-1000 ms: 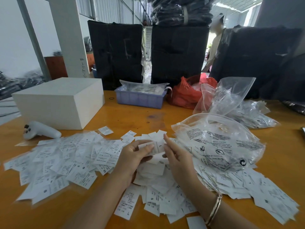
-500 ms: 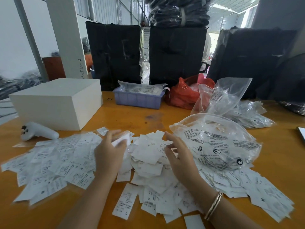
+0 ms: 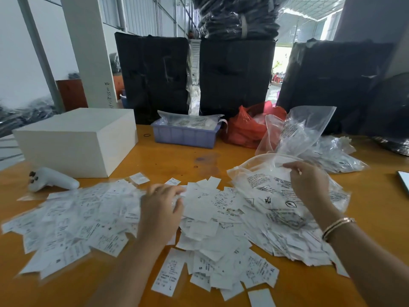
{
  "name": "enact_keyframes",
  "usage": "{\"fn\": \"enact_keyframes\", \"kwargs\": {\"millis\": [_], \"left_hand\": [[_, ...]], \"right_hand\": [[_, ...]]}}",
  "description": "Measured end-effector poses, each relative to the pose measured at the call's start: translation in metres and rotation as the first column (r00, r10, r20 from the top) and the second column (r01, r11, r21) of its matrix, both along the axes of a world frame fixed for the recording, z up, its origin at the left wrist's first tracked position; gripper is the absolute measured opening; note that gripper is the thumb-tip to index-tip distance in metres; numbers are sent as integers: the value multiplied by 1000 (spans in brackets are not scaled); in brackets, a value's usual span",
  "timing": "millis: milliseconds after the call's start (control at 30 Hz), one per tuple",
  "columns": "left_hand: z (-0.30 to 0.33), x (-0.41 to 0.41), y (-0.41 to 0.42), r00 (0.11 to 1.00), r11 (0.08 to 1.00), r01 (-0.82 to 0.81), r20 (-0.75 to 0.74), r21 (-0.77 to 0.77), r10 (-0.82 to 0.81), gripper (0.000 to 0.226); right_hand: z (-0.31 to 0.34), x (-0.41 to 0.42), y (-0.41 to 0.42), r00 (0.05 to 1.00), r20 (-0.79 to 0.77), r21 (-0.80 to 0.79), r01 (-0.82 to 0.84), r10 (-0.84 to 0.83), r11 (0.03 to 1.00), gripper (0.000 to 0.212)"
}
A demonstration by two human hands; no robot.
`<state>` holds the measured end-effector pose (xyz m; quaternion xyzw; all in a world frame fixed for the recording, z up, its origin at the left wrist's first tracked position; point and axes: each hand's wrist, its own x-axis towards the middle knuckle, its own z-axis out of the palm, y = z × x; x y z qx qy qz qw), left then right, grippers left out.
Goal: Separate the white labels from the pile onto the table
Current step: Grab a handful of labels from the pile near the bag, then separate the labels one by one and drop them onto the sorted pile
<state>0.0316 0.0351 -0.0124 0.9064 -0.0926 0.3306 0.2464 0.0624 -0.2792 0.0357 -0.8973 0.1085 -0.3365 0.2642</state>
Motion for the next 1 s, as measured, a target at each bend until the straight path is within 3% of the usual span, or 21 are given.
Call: {"fn": "enact_keyframes", "kwargs": {"millis": [33,100,167,267,367,533,600,700,800,900,1000], "left_hand": [[-2,-2,-5,992,991,128,-21,27,-128,23],[-6,-5,-12,947,951,304,-130,60,-295,19],[-10,-4,-15,910,925,377,-202,40,-362,16],[-12,-2,-14,894,917,400,-222,2,-389,14],[-11,-2,-13,895,916,401,-209,-10,-394,13],[-11,-2,-14,889,908,418,-193,-23,-415,13],[-10,-2,-13,893,911,412,-186,-30,-410,15],[-8,-3,-14,895,910,401,-170,-101,-413,20],[-5,-6,-16,894,891,377,-150,-254,-422,26],[0,-9,-17,884,863,357,-170,-358,-437,24],[4,-12,-16,848,830,389,-196,-400,-492,39]], "right_hand": [[-2,7,-11,977,-211,-102,15,-36,995,29],[-7,16,-25,837,-537,-247,-42,-101,968,23],[-15,21,-27,754,-637,-339,-89,-159,936,29],[-21,26,-22,823,-541,-362,-43,-172,931,23],[-18,25,-18,867,-487,-270,-31,-109,962,9],[-15,20,-19,894,-442,-156,2,-72,988,24],[-13,16,-17,949,-313,-106,13,-45,994,28],[-5,2,1,997,18,155,-78,76,985,22],[2,-20,38,938,167,243,-338,304,909,14],[-6,-40,79,825,47,198,-560,563,805,17],[-16,-49,111,744,-39,221,-645,667,732,16]]}}
